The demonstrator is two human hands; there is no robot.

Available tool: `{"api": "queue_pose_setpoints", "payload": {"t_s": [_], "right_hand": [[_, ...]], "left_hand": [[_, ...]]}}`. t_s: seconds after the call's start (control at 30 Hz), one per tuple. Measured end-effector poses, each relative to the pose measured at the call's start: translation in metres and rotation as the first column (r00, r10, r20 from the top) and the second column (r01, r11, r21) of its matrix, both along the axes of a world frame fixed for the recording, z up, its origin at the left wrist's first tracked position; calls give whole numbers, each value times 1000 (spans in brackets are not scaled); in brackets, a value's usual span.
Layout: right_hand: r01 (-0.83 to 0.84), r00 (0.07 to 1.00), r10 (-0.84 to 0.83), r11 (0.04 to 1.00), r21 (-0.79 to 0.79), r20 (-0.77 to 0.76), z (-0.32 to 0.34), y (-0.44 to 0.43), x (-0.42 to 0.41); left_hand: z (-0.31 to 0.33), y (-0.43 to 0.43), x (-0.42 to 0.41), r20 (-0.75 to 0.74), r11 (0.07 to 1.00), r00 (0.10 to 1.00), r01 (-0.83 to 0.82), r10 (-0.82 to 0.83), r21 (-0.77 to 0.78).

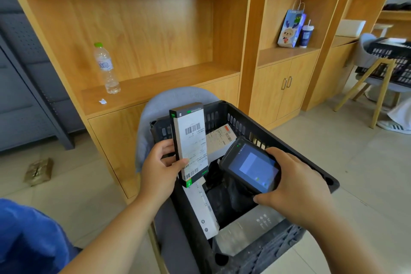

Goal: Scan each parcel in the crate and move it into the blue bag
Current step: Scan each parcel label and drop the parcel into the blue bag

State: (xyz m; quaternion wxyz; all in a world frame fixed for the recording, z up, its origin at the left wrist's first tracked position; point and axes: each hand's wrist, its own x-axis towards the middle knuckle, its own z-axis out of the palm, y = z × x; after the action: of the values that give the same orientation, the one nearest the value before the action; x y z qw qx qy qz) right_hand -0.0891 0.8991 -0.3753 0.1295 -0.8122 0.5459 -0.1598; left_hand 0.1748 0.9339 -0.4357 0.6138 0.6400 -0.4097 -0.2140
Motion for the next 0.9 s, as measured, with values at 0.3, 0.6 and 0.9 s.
{"api": "queue_pose_setpoints", "payload": {"t_s": [0.3, 0.6, 0.9], "right_hand": [[-24, 1000, 23, 998, -58, -12, 10, 12, -6], [-40, 999, 41, 994, -98, 8, 10, 22, 2], [-254, 965, 260, 962, -98, 48, -2, 54, 66]], "left_hand": [[12, 11, -9, 57, 1000, 998, 11, -12, 7], [22, 35, -5, -18, 999, 999, -42, 42, -29], [12, 149, 32, -137, 977, 968, -212, 210, -1]]}}
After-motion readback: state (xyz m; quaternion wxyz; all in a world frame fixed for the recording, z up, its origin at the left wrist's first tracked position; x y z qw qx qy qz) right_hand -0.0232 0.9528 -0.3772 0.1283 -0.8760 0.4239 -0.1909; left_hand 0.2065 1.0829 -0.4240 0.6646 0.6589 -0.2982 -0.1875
